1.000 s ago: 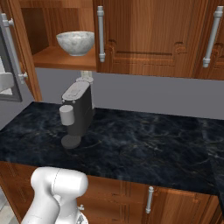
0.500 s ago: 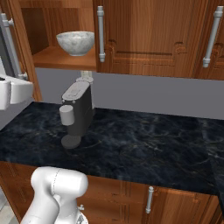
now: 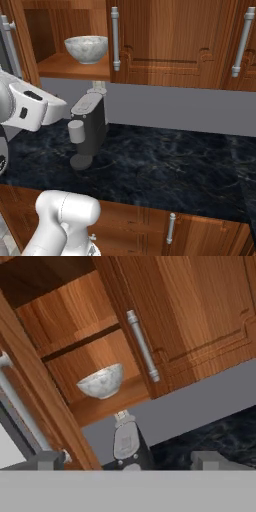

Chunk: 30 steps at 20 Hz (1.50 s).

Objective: Move the bowls from the cabinet to the plates on the dining table.

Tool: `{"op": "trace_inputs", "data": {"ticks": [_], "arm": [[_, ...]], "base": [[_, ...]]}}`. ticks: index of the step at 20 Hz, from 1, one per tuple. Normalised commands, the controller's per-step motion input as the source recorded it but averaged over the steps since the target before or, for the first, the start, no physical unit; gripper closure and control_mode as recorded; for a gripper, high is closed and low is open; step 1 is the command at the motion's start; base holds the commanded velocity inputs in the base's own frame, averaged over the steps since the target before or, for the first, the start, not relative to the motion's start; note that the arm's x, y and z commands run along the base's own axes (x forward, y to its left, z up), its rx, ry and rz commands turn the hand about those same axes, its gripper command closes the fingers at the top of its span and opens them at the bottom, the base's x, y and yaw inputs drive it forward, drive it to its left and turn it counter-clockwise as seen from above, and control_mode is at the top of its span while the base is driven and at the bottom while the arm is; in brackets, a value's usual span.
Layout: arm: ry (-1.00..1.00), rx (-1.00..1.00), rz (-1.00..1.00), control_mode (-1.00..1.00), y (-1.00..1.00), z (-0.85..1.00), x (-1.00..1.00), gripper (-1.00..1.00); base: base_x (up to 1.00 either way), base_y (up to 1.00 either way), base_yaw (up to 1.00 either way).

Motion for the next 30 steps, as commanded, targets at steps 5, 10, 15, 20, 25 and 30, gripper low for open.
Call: {"op": "trace_inputs", "data": {"ticks": [5,10,15,20,25,30], "arm": [[0.03,0.24,-0.04,-1.0,-0.16,0.0,0.28,-1.0],[0.14,0.12,-0.02,-1.0,-0.15,0.0,0.11,-1.0],[0.17,0.07,0.0,-1.0,0.0,-0.01,0.19,-1.0],[0.18,0.04,0.06,-1.0,0.0,0.0,0.4,-1.0],[0.13,0.09,0.15,-1.0,0.0,-0.01,0.47,-1.0],[0.05,0.12,0.15,-1.0,0.0,-0.17,0.48,-1.0]], "base": [[0.0,0.0,0.0],[0.0,0.0,0.0],[0.0,0.0,0.0],[0.0,0.0,0.0],[0.0,0.0,0.0],[0.0,0.0,0.0]]}}
